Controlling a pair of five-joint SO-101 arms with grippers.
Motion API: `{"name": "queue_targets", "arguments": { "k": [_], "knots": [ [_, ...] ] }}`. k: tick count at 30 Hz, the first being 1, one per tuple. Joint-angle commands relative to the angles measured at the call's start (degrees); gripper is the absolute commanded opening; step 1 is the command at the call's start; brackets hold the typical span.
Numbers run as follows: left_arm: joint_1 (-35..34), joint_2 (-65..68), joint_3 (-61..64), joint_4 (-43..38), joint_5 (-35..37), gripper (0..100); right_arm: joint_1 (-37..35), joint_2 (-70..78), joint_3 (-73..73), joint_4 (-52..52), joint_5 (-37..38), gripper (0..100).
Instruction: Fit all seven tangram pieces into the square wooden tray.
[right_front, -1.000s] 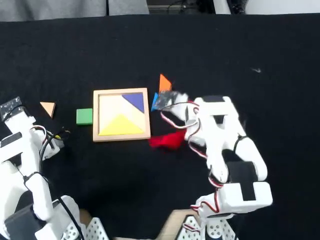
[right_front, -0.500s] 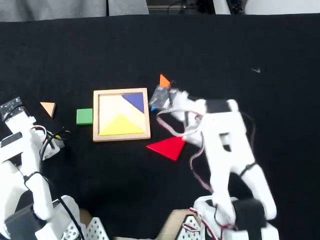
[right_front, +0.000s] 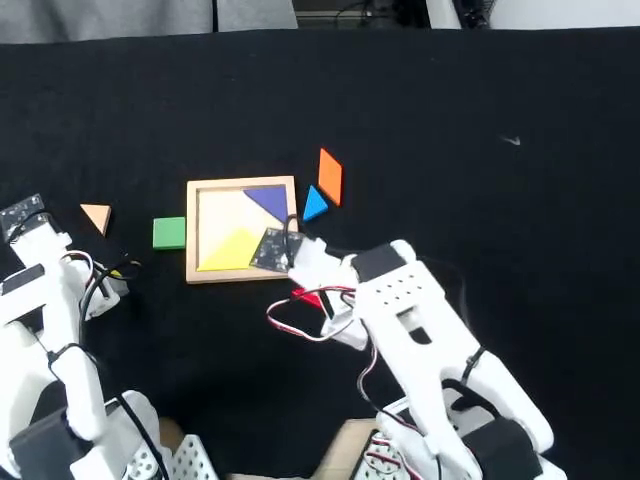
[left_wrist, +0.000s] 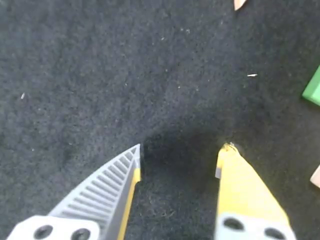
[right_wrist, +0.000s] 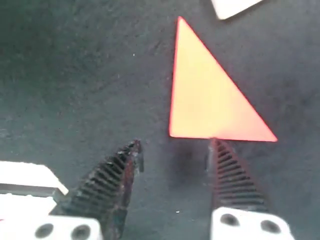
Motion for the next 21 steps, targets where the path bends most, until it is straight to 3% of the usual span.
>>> {"name": "queue_targets", "arguments": {
  "k": [1,13,21],
  "knots": [
    [-0.5,-1.8,-0.2,-0.7,0.5,24,-1.0,0.2,1.6,-2.3,8.8,34.5],
    [-0.5,-1.8,-0.1,-0.7,0.5,24,-1.1,1.2,2.3,-6.9,15.7,34.4],
    [-0.5,-1.8,-0.1,-0.7,0.5,24,-1.3,13.0,2.0,-13.0,16.2,34.2]
  ]
}}
